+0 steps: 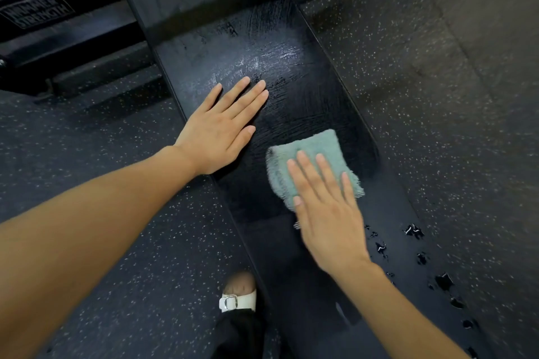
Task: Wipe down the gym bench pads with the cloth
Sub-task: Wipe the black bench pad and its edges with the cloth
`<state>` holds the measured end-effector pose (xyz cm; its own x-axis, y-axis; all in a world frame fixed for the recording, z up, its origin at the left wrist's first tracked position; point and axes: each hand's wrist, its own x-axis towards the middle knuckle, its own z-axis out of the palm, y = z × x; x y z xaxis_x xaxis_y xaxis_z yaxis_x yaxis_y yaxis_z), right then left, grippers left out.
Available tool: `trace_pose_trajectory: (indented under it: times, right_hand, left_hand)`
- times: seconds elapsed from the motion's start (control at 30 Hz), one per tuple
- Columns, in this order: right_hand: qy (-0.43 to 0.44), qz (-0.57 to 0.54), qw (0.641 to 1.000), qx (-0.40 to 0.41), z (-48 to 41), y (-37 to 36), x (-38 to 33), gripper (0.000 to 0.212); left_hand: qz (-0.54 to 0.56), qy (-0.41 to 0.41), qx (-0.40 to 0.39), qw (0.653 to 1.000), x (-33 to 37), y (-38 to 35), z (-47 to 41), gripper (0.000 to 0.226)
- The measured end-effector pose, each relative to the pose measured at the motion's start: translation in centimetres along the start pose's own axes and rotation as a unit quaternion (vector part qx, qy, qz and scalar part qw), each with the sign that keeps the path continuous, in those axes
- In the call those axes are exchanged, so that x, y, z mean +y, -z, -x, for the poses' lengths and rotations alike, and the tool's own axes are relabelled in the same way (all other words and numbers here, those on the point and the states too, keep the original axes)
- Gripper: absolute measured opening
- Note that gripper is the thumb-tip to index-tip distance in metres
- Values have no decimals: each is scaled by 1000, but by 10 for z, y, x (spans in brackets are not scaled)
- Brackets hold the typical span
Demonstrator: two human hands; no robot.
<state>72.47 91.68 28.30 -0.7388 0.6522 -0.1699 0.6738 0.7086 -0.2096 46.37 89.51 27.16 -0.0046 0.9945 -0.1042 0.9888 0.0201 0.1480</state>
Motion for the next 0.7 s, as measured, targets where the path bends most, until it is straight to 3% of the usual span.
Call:
trace_pose_trajectory:
  times: [0.17, 0.37, 0.7]
  right_hand:
    - [-72, -14, 997, 2, 12, 8, 41, 55]
    - [-163, -89, 982, 38, 11, 0, -3, 56]
    - [-7, -39, 999, -20, 54, -21, -80, 55]
  left_hand:
    - [6, -34, -9, 999, 18, -3, 14, 58]
    - [4, -45, -9, 999, 33, -7, 23, 57]
    - [7, -47, -12, 999, 33, -7, 24, 57]
